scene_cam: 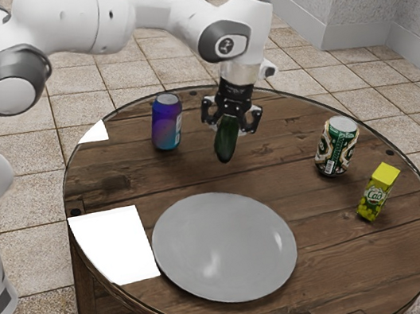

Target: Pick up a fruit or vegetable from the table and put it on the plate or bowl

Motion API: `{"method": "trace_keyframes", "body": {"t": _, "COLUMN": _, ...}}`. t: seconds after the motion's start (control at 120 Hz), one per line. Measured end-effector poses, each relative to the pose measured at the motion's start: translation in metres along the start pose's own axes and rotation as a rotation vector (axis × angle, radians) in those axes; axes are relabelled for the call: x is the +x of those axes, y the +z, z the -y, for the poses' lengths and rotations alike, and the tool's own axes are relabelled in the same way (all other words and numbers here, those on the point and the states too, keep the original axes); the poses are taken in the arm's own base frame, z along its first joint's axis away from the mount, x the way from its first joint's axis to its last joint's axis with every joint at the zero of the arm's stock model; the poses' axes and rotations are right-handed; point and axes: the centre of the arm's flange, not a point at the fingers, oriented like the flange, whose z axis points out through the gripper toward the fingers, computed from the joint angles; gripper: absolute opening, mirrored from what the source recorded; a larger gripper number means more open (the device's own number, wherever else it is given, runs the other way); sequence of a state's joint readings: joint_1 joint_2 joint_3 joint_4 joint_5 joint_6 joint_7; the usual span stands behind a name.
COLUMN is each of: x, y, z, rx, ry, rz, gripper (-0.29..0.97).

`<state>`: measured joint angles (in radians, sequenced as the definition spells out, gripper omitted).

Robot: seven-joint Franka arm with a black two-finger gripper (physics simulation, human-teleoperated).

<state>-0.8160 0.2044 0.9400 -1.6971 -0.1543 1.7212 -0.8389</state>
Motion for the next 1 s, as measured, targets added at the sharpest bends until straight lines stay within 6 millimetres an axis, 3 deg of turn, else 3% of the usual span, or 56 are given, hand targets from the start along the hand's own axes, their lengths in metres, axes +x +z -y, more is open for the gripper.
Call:
{"method": "trace_keyframes", "body": {"t": 0.05, "x": -0.022, "y": 0.003, "z": -0.014, "rx": 0.023, "ry": 0.063, "rz": 0.005, "gripper": 0.20}}
{"method": "trace_keyframes", "body": {"t": 0.225, "x": -0.128, "y": 0.006, "z": -0.062, "rx": 0.074, "ry": 0.335, "rz": 0.002, "gripper": 0.20}}
{"method": "trace_keyframes", "body": {"t": 0.45, "x": -0.221, "y": 0.022, "z": -0.089, "rx": 0.129, "ry": 0.571, "rz": -0.010, "gripper": 0.20}}
{"method": "trace_keyframes", "body": {"t": 0.525, "x": -0.240, "y": 0.034, "z": -0.083, "rx": 0.155, "ry": 0.621, "rz": 0.006, "gripper": 0.19}}
{"method": "trace_keyframes", "body": {"t": 0.65, "x": -0.243, "y": 0.041, "z": -0.064, "rx": 0.174, "ry": 0.652, "rz": 0.031, "gripper": 0.18}}
{"method": "trace_keyframes", "body": {"t": 0.775, "x": -0.252, "y": 0.041, "z": -0.064, "rx": 0.181, "ry": 0.696, "rz": 0.024, "gripper": 0.47}}
{"method": "trace_keyframes", "body": {"t": 0.85, "x": -0.245, "y": 0.021, "z": -0.070, "rx": 0.151, "ry": 0.714, "rz": -0.009, "gripper": 0.55}}
{"method": "trace_keyframes", "body": {"t": 0.917, "x": -0.200, "y": -0.023, "z": -0.074, "rx": 0.082, "ry": 0.688, "rz": -0.071, "gripper": 0.60}}
{"method": "trace_keyframes", "body": {"t": 0.95, "x": -0.158, "y": -0.060, "z": -0.074, "rx": 0.027, "ry": 0.653, "rz": -0.126, "gripper": 0.62}}
{"method": "trace_keyframes", "body": {"t": 1.0, "x": -0.094, "y": -0.101, "z": -0.055, "rx": 0.011, "ry": 0.601, "rz": -0.226, "gripper": 0.64}}
